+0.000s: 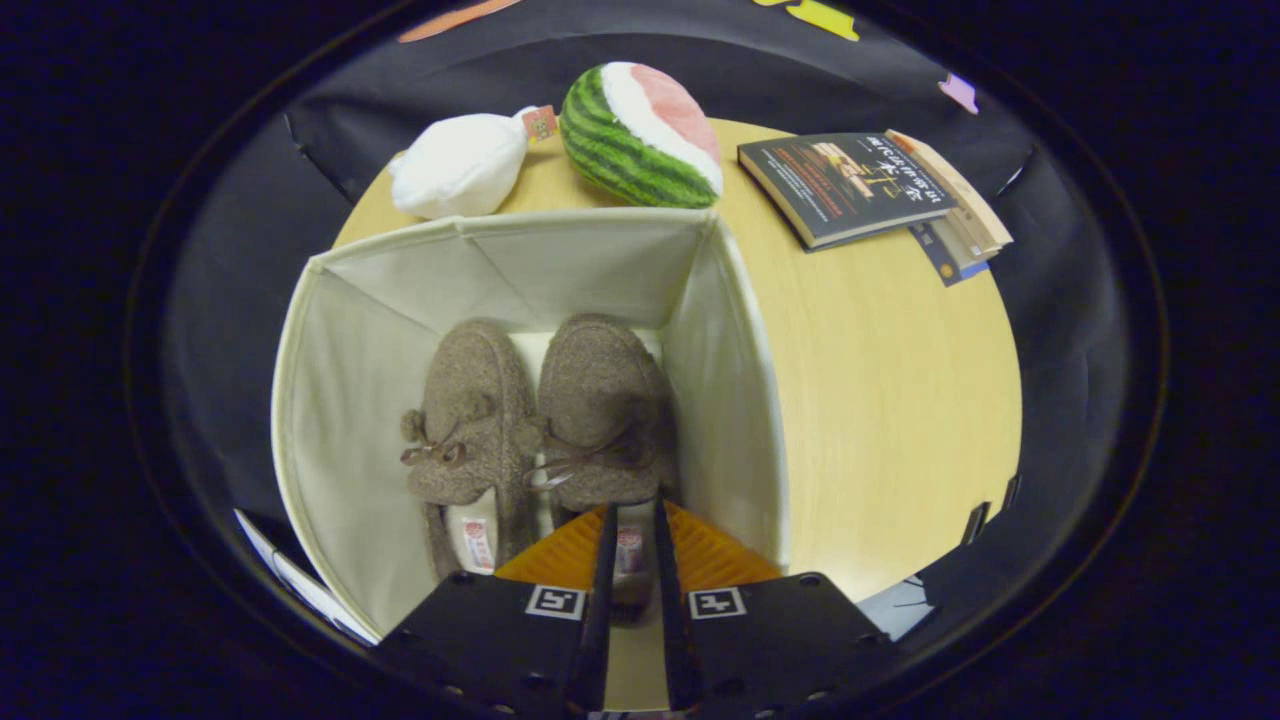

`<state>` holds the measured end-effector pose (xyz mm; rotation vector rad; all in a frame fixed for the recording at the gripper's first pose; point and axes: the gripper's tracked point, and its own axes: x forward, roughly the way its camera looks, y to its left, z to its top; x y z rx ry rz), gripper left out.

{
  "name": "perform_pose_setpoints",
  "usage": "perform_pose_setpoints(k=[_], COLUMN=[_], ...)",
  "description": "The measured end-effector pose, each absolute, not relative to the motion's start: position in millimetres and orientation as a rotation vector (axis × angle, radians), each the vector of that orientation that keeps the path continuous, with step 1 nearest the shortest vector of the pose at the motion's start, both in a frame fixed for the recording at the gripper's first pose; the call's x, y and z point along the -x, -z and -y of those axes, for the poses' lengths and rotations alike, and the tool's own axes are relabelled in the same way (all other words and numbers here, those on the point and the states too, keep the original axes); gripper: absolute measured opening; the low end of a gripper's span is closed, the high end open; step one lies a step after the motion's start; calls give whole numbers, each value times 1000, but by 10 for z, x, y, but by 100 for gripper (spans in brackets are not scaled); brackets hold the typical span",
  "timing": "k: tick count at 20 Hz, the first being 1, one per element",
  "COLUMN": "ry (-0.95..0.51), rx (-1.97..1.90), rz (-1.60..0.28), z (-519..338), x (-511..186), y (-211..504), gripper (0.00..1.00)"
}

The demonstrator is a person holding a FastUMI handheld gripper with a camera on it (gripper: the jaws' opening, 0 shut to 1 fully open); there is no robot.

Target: Open the storage box then place both shoes into the box .Put the left shoe in first, then the right shoe, with the right side of both shoes facing outward in a uniform manner.

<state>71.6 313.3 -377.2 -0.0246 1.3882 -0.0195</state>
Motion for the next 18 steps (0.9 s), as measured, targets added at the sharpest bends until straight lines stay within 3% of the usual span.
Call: perform_pose_setpoints(k=[1,6,10,18], ry=[4,-87,-152,-89], rx=[13,-52,-17,68], rz=[-1383,-1337,-1180,-825], z=[-3136,-3209,-3014,-1781], x=[-689,-519,-450,-397], y=[3724,3317,2853,1753], gripper=[35,63,87,96])
